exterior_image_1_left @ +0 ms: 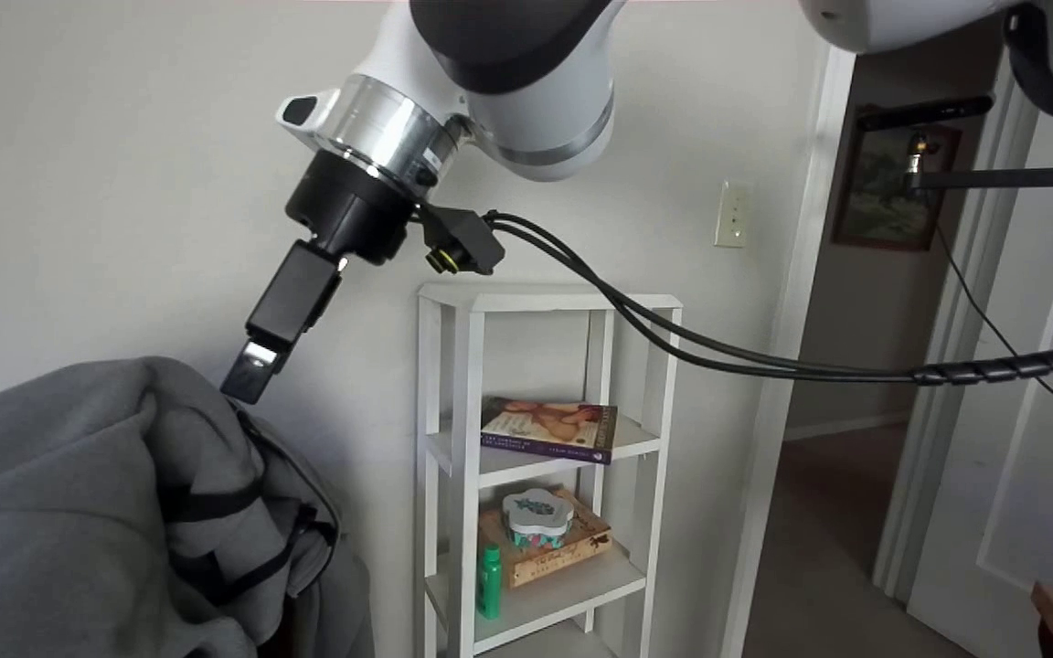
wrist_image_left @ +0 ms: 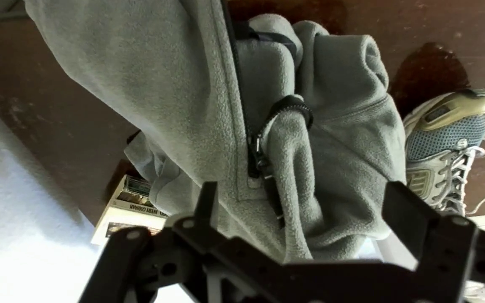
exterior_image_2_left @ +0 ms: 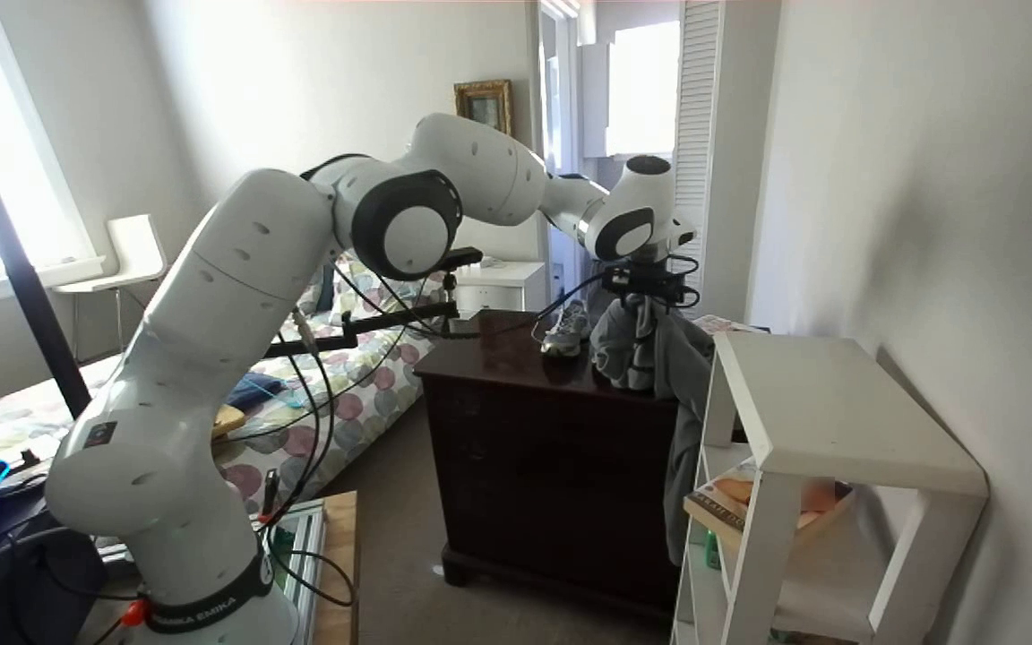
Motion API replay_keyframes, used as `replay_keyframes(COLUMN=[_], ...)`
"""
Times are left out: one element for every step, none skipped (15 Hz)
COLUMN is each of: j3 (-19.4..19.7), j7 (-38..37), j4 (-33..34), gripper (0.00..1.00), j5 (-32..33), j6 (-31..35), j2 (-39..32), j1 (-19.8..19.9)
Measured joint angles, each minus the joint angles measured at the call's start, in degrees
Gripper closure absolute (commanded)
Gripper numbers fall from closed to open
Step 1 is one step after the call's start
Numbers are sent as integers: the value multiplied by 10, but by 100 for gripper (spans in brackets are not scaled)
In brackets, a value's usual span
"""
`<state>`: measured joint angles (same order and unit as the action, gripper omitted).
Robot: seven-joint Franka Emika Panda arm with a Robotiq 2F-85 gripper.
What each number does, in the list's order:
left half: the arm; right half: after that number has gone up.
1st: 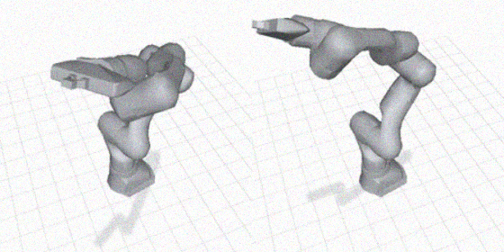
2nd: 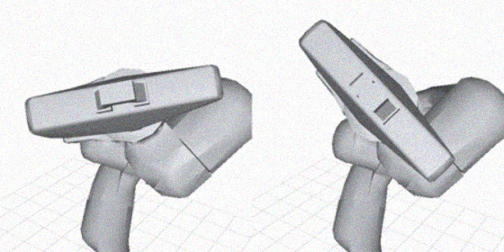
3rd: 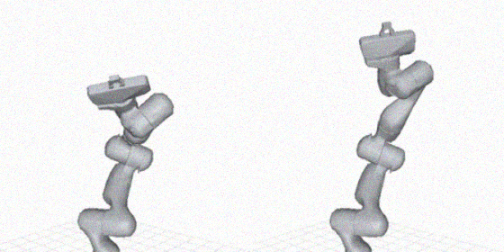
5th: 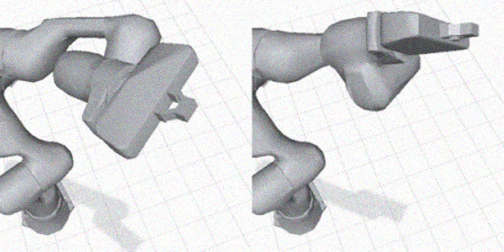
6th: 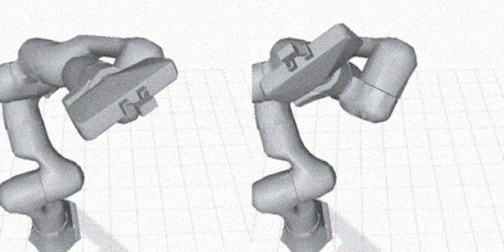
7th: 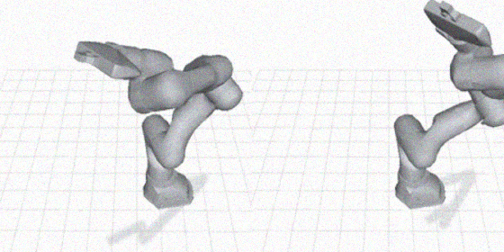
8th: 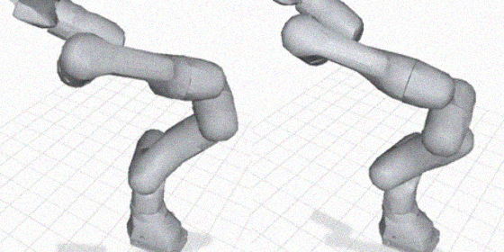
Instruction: Pick up the cloth and put it on top of the cabinet
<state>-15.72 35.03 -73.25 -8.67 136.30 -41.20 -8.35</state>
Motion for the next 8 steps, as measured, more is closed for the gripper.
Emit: replay_keyframes(j3=[-3, -5, -8, -10, -12, -15, -17, -19], j7=[14, 26, 37, 46, 55, 62, 69, 75], j4=[13, 25, 37, 48, 59, 69, 79, 88], gripper=[0, 0, 0, 0, 25, 26, 34, 41], j5=[0, 0, 0, 0, 0, 0, 0, 0], j6=[3, 4, 5, 5, 5, 5, 5, 5], j2=[-13, -25, -36, -46, -57, -67, -76, -86], j1=[0, 0, -1, -1, -1, -2, -2, -3])
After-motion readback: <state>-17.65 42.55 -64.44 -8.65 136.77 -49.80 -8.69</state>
